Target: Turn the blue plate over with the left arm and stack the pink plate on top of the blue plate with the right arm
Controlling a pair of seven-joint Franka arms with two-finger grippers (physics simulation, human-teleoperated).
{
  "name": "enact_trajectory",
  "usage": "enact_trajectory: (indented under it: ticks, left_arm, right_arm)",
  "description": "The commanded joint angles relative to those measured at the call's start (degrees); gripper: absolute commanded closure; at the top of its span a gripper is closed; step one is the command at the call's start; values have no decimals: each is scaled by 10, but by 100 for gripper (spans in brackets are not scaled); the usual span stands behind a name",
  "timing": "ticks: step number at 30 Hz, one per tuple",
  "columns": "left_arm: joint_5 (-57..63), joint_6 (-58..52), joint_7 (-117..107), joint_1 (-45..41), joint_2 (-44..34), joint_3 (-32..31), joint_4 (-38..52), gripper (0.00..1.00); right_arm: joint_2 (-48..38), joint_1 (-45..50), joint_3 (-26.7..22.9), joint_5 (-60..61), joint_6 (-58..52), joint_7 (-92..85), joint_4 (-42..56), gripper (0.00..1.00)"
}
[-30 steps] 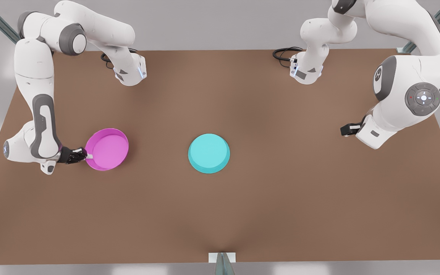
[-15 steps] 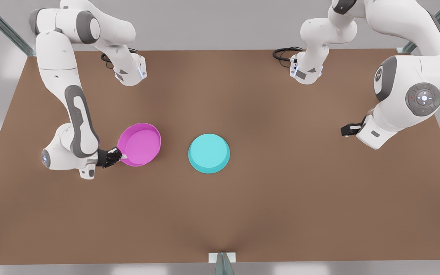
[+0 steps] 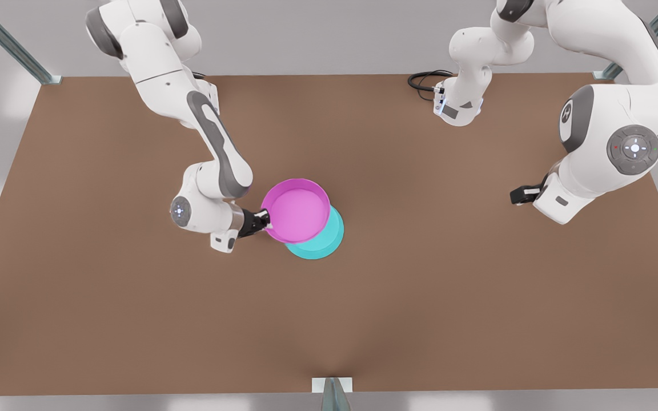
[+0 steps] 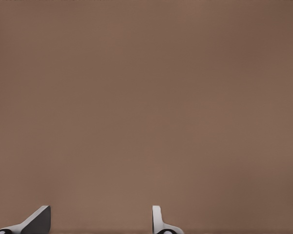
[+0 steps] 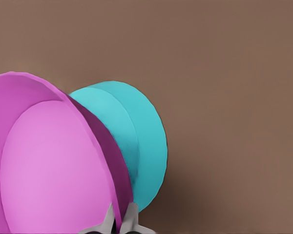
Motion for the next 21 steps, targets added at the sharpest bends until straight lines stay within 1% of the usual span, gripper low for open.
enact_trajectory:
  ticks: [1, 2, 3, 8, 10, 20, 21]
  left_arm:
    - [0, 0, 0, 0, 0, 0, 0, 0]
    - [0, 0, 0, 0, 0, 0, 0, 0]
    - [0, 1, 1, 1, 0, 1, 0, 0]
    - [0, 1, 1, 1, 0, 1, 0, 0]
    - [0, 1, 1, 1, 1, 1, 0, 0]
    - [0, -1, 1, 0, -1, 1, 0, 0]
    - [0, -1, 1, 0, -1, 1, 0, 0]
  right_arm:
    - [0, 2, 0, -5, 0, 7, -1, 79]
    - [0, 9, 0, -4, 8, 13, -6, 79]
    - [1, 28, 0, -4, 39, 29, -18, 79]
    - [4, 45, 5, 26, 52, 43, -15, 79]
    - [8, 47, 12, 27, 65, 55, -13, 79]
    - [31, 46, 12, 27, 82, 54, 2, 79]
    - [31, 46, 12, 27, 81, 54, 2, 70]
